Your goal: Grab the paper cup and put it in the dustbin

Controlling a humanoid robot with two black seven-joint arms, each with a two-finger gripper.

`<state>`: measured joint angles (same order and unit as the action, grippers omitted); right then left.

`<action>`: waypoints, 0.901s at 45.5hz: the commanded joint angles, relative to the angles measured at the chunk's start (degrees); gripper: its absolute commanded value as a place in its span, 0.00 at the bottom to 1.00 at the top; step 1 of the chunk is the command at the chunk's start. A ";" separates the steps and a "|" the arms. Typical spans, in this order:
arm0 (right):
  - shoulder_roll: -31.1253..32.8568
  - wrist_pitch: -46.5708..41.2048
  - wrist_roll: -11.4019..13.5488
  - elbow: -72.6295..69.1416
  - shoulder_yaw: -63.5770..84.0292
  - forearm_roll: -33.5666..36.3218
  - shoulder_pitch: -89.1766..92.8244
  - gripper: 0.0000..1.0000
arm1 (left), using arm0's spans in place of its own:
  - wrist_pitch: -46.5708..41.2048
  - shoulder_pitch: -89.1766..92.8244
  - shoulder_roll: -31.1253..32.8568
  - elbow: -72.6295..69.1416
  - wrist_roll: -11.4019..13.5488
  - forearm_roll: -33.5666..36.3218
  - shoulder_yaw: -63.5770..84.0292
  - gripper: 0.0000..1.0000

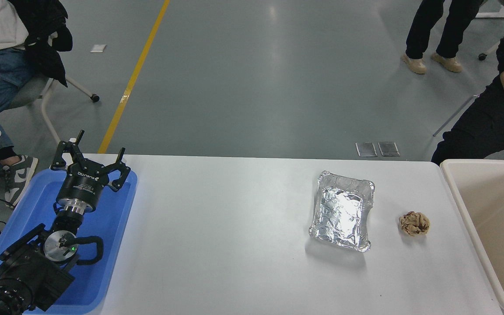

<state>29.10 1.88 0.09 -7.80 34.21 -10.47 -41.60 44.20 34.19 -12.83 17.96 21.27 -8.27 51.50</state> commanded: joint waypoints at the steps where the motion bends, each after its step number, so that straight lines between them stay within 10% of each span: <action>1: 0.43 -0.03 0.00 -7.31 3.67 -0.08 -12.08 1.00 | 0.01 0.00 0.00 0.06 0.00 0.01 0.00 1.00; 30: 0.78 -4.86 0.00 -51.08 24.93 0.10 -58.32 1.00 | 0.01 0.00 0.00 -0.03 0.00 0.01 0.00 1.00; 41: 0.43 -21.81 0.00 -64.08 29.16 -0.52 -72.99 1.00 | 0.01 0.00 0.00 0.06 0.00 0.01 -0.09 1.00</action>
<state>30.20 -6.63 0.07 -59.74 58.36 -10.57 -100.25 44.21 34.19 -12.82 17.95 21.27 -8.25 51.46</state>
